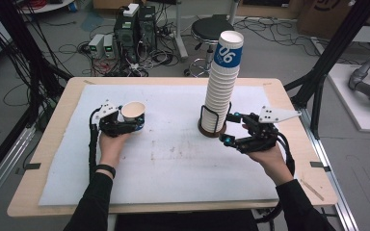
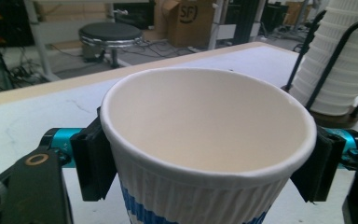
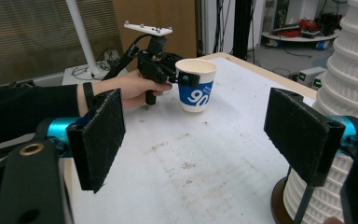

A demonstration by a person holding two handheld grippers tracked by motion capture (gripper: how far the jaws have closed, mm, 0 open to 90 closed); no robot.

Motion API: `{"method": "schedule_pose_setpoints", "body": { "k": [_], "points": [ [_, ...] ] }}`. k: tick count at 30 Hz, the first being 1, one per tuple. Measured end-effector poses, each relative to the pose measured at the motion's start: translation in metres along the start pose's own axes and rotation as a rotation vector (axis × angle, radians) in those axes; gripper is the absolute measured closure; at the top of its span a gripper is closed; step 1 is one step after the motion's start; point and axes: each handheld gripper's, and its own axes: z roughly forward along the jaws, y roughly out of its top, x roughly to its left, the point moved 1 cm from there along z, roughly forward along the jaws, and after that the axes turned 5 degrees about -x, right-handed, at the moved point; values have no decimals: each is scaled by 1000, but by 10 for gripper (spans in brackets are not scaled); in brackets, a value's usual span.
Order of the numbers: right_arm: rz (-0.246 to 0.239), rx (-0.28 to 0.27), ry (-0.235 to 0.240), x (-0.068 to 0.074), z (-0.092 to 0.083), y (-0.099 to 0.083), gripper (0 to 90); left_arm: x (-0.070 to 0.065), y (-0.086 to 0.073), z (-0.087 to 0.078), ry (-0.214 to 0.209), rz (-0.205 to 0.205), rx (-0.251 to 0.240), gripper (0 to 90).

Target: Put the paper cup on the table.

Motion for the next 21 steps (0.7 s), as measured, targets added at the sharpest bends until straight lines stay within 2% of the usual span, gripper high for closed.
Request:
{"method": "schedule_pose_setpoints", "body": {
  "k": [7, 14, 21],
  "points": [
    [-1, -1, -1, 0, 0, 0, 208, 2, -4, 3, 3, -5, 1, 221],
    [1, 0, -1, 0, 0, 0, 208, 1, -7, 5, -2, 8, 27, 217],
    [-8, -7, 0, -1, 0, 0, 208, 2, -9, 2, 4, -12, 30, 196]
  ]
}}
